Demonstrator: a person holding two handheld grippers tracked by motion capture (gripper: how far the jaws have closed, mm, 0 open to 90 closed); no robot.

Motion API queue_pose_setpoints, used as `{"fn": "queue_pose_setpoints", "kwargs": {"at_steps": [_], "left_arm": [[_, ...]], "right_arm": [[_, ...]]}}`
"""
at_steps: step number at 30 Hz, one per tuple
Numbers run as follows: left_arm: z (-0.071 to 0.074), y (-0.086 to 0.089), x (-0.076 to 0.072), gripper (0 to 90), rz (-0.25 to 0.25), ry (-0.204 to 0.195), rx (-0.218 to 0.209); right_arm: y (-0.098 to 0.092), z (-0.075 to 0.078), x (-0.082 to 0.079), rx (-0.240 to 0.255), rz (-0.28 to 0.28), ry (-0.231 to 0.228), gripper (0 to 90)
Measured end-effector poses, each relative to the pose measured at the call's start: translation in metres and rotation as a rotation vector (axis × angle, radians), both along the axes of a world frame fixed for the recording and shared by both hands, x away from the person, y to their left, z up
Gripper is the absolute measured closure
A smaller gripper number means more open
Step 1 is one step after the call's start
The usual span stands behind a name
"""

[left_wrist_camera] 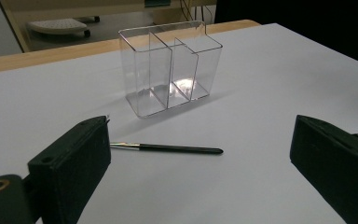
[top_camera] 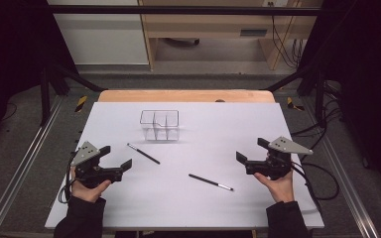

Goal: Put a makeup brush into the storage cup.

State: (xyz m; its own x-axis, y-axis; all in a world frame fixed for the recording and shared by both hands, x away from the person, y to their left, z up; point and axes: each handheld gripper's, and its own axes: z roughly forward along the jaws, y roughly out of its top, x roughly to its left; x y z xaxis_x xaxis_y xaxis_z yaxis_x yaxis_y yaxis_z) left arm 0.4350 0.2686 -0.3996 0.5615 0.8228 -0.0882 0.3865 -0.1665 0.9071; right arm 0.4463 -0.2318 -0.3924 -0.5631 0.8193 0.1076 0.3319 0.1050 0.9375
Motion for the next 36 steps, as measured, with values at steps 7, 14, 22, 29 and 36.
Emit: {"fn": "queue_pose_setpoints", "kwargs": {"at_steps": [7, 14, 22, 29, 36], "left_arm": [[-0.003, 0.0, 0.002, 4.4, 0.002, 0.017, 0.015], [-0.007, -0.001, 0.003, 4.5, 0.003, 0.031, 0.022], [-0.011, -0.003, 0.003, 4.6, -0.006, 0.041, 0.039], [-0.014, -0.004, 0.004, 4.9, -0.005, 0.053, 0.042], [-0.015, -0.004, 0.004, 4.9, -0.007, 0.059, 0.05]], "right_arm": [[-0.002, -0.002, 0.0, -0.041, -0.016, 0.015, 5.8], [-0.002, -0.001, 0.0, -0.057, -0.021, 0.03, 6.9], [0.005, 0.002, -0.001, -0.106, -0.02, 0.044, 7.1], [0.02, 0.001, 0.001, -0.139, 0.001, 0.067, 7.5], [0.032, -0.001, 0.004, -0.156, 0.012, 0.088, 8.3]]}}
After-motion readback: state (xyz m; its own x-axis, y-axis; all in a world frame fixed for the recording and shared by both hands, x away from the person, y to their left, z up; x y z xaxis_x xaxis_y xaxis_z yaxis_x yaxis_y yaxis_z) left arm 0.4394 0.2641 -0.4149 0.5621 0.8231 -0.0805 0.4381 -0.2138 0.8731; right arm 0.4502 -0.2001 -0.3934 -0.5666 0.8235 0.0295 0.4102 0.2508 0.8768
